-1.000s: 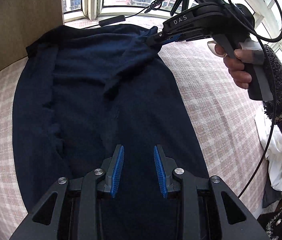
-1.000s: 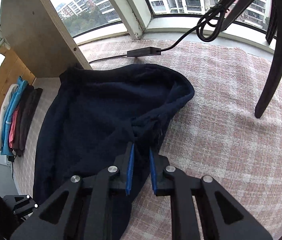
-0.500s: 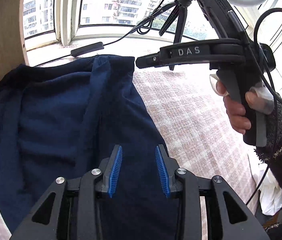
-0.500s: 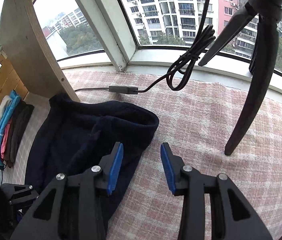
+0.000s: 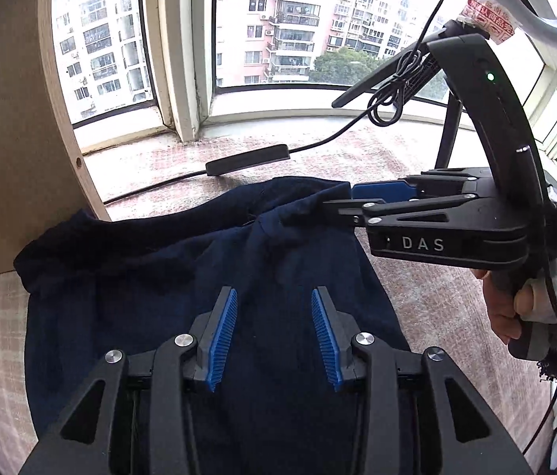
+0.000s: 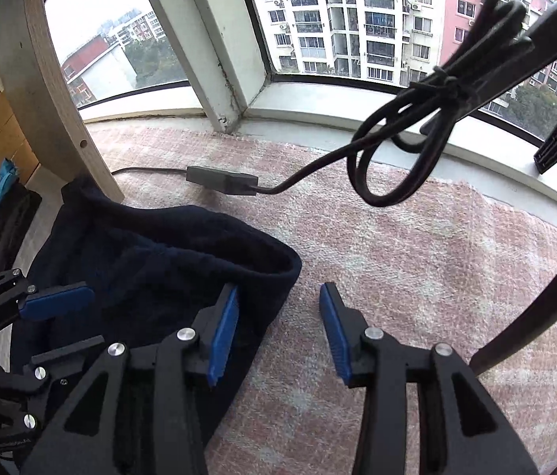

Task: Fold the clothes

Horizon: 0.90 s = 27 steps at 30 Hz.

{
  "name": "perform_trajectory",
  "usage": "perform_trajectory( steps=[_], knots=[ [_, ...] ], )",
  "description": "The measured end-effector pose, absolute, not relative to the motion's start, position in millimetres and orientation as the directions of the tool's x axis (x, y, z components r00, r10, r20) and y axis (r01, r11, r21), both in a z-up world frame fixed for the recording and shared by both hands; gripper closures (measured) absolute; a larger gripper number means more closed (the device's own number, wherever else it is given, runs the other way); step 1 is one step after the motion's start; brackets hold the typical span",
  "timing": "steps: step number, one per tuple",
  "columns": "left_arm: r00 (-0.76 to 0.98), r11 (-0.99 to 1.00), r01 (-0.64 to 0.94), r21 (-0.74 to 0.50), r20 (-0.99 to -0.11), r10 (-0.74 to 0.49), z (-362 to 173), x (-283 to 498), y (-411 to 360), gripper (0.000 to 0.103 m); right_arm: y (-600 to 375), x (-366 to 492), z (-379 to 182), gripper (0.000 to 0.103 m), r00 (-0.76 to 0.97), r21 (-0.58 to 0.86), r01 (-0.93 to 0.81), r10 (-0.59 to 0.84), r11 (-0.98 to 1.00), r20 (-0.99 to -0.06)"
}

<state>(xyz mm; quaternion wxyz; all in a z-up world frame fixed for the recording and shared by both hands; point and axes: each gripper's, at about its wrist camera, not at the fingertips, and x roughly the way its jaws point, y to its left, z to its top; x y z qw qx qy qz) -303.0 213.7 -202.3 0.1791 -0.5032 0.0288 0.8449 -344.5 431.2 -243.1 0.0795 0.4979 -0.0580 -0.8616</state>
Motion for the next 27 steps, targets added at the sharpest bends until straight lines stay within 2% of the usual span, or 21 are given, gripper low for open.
perform_trajectory(
  steps=[1,4,6,7,8,9,12,14,17,20,27],
  knots=[
    [-0.419,-0.929,-0.337,-0.15,-0.86,0.291,-203,-300,215,0.066,429,-346,-242,0.096,-0.492,0.177,0.091,-0.199,-0.98,-0.847],
    [-0.388,-0.893,-0.373,-0.25,-0.833,0.395,-199,-276,216,0.065,429,-348,-232,0.096,-0.51,0.141,0.097,-0.171,-0.985,-0.843],
    [-0.391,-0.882,-0.418,-0.217,-0.833,0.391,-204,-264,226,0.057,431,-351,-227,0.092,-0.52,0.105,0.085,-0.134,-0.991,-0.843],
    [-0.393,-0.888,-0.426,-0.173,-0.849,0.353,-209,-262,231,0.057,432,-353,-226,0.09,-0.519,0.087,0.076,-0.114,-0.993,-0.847],
    [-0.394,-0.896,-0.427,-0.12,-0.867,0.304,-215,-262,236,0.058,435,-353,-224,0.083,-0.523,0.083,0.054,-0.099,-0.995,-0.847],
    [-0.397,-0.901,-0.419,-0.111,-0.87,0.292,-218,-264,237,0.058,439,-353,-221,0.08,-0.527,0.082,0.028,-0.085,-0.996,-0.846],
    [-0.419,-0.918,-0.371,-0.143,-0.856,0.303,-217,-279,229,0.058,455,-334,-209,0.08,-0.564,0.177,0.01,-0.152,-0.984,-0.812],
    [-0.448,-0.932,-0.334,-0.141,-0.846,0.288,-214,-294,222,0.058,458,-321,-211,0.08,-0.565,0.165,0.004,-0.138,-0.986,-0.814],
    [-0.455,-0.954,-0.286,-0.09,-0.864,0.218,-219,-314,214,0.058,458,-312,-228,0.08,-0.514,0.204,0.026,-0.188,-0.979,-0.837],
    [-0.441,-0.956,-0.276,-0.099,-0.871,0.217,-225,-323,208,0.056,453,-307,-243,0.08,-0.479,0.258,0.051,-0.25,-0.965,-0.842],
    [-0.445,-0.948,-0.301,-0.102,-0.864,0.234,-223,-321,209,0.058,428,-306,-247,0.08,-0.476,0.175,0.127,-0.215,-0.976,-0.853]
  ],
)
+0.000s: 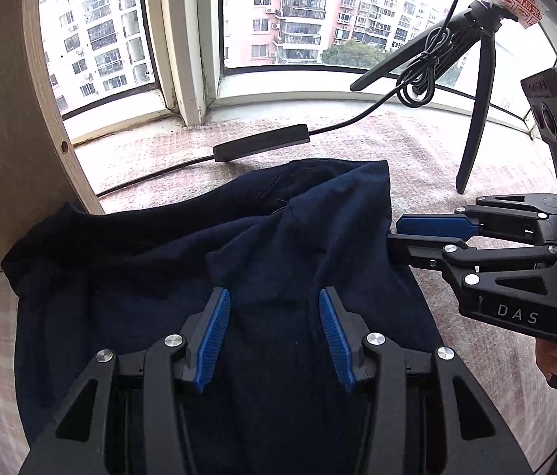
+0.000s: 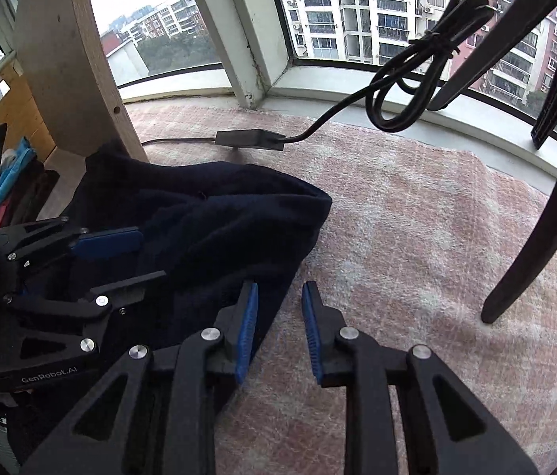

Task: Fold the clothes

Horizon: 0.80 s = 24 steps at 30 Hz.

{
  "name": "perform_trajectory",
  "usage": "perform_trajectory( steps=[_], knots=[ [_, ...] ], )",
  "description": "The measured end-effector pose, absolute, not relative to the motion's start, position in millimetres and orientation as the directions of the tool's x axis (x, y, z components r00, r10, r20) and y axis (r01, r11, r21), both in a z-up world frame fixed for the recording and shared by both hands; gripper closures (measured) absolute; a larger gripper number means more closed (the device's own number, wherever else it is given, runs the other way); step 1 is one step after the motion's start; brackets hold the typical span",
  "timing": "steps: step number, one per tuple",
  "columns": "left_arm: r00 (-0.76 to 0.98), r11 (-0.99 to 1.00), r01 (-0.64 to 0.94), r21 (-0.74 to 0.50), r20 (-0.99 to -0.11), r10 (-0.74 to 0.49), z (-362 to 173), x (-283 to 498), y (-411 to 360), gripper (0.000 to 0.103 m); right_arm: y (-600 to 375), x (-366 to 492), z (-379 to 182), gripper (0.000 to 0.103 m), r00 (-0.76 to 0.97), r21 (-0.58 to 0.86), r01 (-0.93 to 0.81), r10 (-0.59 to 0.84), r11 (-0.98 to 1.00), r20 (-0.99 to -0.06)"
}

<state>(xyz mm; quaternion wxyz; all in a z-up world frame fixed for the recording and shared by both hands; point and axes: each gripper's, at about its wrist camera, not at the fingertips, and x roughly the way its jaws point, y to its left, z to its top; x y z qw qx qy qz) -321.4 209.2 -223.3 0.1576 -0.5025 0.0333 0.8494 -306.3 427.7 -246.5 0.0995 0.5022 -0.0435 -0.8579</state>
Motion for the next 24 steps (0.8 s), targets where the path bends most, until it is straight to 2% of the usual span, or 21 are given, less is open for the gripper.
perform_trajectory(
  steps=[2,3,4,8,11,12,14,16,18,19,20,22,24],
  knots=[
    [-0.451,-0.949,-0.294,-0.116,-0.858,0.245,-219,-321,207,0.058,421,-309,-250,0.081,-0.472,0.141,0.157,-0.2,-0.977,-0.859],
    [-0.459,-0.948,-0.294,-0.12,-0.853,0.25,-215,-321,205,0.058,417,-310,-252,0.096,-0.47,0.124,0.173,-0.193,-0.977,-0.862],
    [-0.467,-0.948,-0.293,-0.121,-0.848,0.253,-212,-319,204,0.058,415,-312,-253,0.101,-0.46,0.122,0.191,-0.199,-0.974,-0.866],
    [-0.478,-0.944,-0.302,-0.133,-0.835,0.271,-204,-313,199,0.058,440,-309,-244,0.102,-0.49,0.024,0.076,-0.058,-0.997,-0.87],
    [-0.462,-0.935,-0.325,-0.141,-0.839,0.287,-206,-308,202,0.058,458,-307,-237,0.101,-0.482,0.137,0.045,-0.142,-0.99,-0.864],
    [-0.456,-0.931,-0.337,-0.138,-0.842,0.29,-208,-306,205,0.058,458,-308,-237,0.098,-0.47,0.182,0.055,-0.186,-0.982,-0.863],
    [-0.446,-0.926,-0.359,-0.117,-0.85,0.28,-212,-302,213,0.058,449,-310,-237,0.083,-0.476,0.196,0.091,-0.216,-0.976,-0.853],
    [-0.441,-0.919,-0.381,-0.099,-0.854,0.274,-214,-299,219,0.058,434,-312,-239,0.062,-0.475,0.173,0.142,-0.22,-0.975,-0.852],
    [-0.451,-0.918,-0.39,-0.07,-0.855,0.257,-214,-295,222,0.058,419,-314,-246,0.06,-0.461,0.14,0.186,-0.212,-0.973,-0.862],
    [-0.454,-0.919,-0.389,-0.062,-0.856,0.25,-214,-295,221,0.058,411,-314,-251,0.061,-0.455,0.115,0.21,-0.201,-0.971,-0.868],
    [-0.451,-0.92,-0.386,-0.065,-0.857,0.25,-214,-295,218,0.058,403,-312,-252,0.068,-0.481,0.044,0.233,-0.155,-0.971,-0.863],
    [-0.448,-0.925,-0.371,-0.081,-0.857,0.255,-214,-294,211,0.058,402,-310,-251,0.096,-0.475,-0.01,0.236,-0.106,-0.972,-0.874],
    [-0.447,-0.933,-0.349,-0.094,-0.858,0.254,-214,-295,203,0.058,411,-310,-248,0.097,-0.469,-0.087,0.177,-0.007,-0.98,-0.883]
  ],
)
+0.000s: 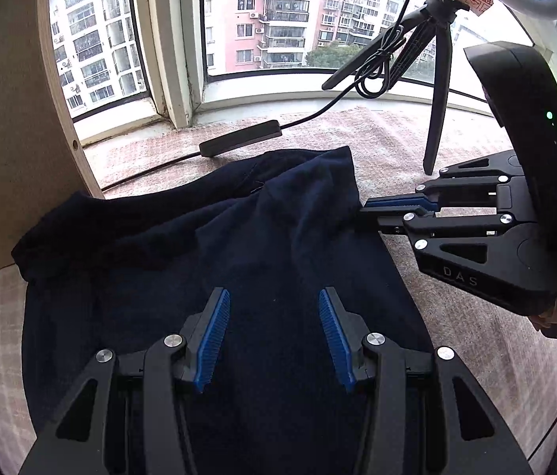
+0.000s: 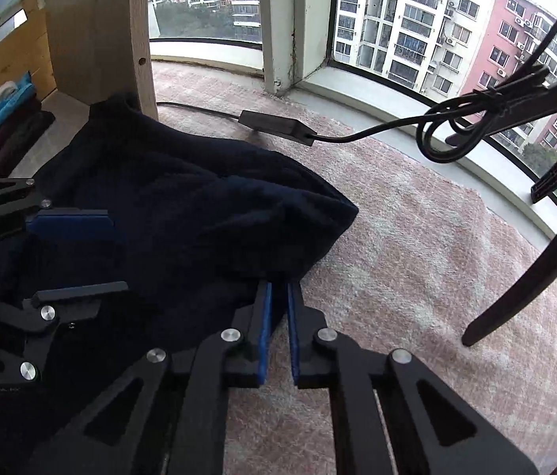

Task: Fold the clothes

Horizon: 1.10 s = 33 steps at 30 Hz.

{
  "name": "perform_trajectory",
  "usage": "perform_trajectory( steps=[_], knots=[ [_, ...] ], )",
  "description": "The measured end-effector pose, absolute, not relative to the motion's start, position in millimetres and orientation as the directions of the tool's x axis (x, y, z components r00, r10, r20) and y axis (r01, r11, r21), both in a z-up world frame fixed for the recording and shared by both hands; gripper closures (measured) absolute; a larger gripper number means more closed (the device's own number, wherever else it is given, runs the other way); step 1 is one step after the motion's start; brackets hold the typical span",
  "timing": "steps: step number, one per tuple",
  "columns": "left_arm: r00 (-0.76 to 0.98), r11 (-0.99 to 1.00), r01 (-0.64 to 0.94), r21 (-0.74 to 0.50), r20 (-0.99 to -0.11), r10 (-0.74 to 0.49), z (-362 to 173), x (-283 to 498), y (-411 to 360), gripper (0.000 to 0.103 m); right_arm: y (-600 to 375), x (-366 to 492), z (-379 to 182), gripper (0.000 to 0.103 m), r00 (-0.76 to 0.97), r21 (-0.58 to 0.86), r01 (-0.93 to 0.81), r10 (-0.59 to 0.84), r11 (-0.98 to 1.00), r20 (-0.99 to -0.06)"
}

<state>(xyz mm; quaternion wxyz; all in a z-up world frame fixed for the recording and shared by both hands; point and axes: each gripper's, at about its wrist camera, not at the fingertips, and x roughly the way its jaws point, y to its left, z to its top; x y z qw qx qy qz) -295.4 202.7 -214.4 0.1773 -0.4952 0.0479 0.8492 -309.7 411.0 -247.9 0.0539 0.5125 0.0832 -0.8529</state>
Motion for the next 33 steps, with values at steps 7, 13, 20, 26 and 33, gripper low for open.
perform_trajectory(
  steps=[7,13,20,26,33],
  knots=[
    [-0.455,-0.942,-0.264,-0.206,-0.834,0.31,-204,-296,171,0.058,416,-321,-234,0.095,-0.513,0.102,0.191,-0.188,-0.976,-0.838],
    [-0.523,-0.95,-0.233,-0.21,-0.796,0.305,-154,-248,124,0.058,403,-335,-245,0.088,-0.496,-0.079,0.119,0.009,-0.99,-0.868],
    [-0.567,-0.984,-0.076,-0.164,-0.805,0.178,-105,-128,25,0.057,405,-291,-192,0.087,-0.495,0.133,0.152,-0.192,-0.979,-0.847],
    [-0.555,-0.99,0.107,-0.093,-0.832,0.018,-77,2,-35,0.057,363,-262,-150,0.073,-0.473,0.232,0.269,-0.338,-0.935,-0.814],
    [-0.493,-0.977,0.18,-0.118,-0.87,0.014,-112,137,-23,0.056,320,-233,-155,0.072,-0.404,0.245,0.307,-0.359,-0.92,-0.842]
  ],
)
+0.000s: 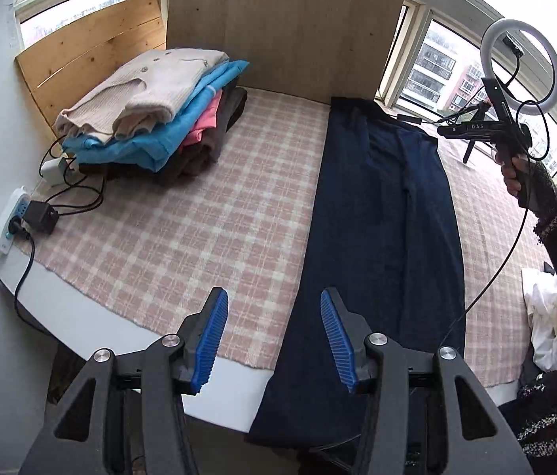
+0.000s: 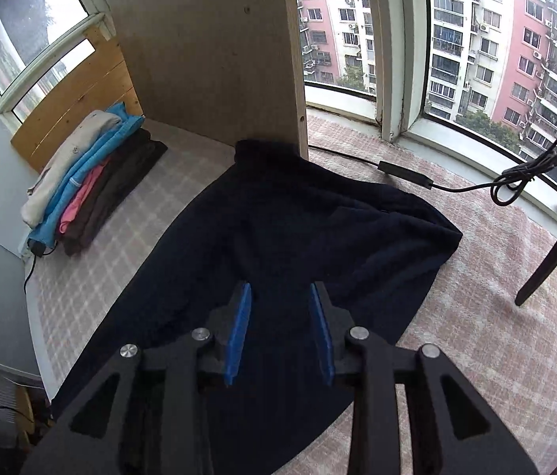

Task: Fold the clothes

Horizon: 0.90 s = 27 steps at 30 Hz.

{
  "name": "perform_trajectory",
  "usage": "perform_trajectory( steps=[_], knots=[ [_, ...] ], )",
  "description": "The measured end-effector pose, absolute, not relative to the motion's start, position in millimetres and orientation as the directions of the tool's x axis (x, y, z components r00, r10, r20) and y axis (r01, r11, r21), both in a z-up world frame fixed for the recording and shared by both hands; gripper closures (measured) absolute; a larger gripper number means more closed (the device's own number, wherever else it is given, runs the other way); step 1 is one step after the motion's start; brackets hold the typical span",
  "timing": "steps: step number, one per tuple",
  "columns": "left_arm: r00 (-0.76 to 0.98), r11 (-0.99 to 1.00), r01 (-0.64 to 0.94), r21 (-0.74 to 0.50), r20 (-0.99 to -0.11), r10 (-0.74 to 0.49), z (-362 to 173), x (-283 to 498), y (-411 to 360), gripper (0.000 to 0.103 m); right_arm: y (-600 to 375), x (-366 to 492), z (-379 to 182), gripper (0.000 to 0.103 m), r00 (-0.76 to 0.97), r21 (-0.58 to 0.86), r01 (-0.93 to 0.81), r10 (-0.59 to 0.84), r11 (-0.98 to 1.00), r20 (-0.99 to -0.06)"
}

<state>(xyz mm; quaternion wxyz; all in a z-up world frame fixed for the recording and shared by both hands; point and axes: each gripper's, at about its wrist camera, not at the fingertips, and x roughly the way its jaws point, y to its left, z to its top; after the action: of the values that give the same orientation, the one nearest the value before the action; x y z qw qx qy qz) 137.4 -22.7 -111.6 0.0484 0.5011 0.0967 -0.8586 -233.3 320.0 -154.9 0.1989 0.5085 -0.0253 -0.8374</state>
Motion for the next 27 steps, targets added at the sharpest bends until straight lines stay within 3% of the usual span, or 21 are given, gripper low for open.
perform_trajectory(
  steps=[3,8,13,20,27],
  knots=[
    [-0.44,-0.982,0.148,-0.113,-0.897,0.037,-147,181,14,0.056,310,-231,-167,0.072,-0.377,0.257,0.281,-0.353,-0.925,-0.857],
    [-0.413,-0.957,0.135,-0.257,-0.892,0.181,-200,226,62,0.057,303,-217,-172,0.072,-0.329,0.347,0.227,-0.407,-0.91,-0.853],
    [-0.405,-0.961,0.14,-0.239,-0.899,0.165,-226,232,88,0.058,292,-215,-175,0.072,-0.308,0.408,0.204,-0.454,-0.89,-0.836],
    [-0.447,-0.966,0.105,-0.235,-0.879,0.165,-207,183,104,0.058,273,-259,-189,0.072,-0.312,0.381,0.197,-0.426,-0.903,-0.849],
    [-0.504,-0.984,0.03,-0.176,-0.853,0.137,-191,62,104,0.058,257,-328,-214,0.072,-0.305,0.375,0.178,-0.413,-0.91,-0.858]
  ],
)
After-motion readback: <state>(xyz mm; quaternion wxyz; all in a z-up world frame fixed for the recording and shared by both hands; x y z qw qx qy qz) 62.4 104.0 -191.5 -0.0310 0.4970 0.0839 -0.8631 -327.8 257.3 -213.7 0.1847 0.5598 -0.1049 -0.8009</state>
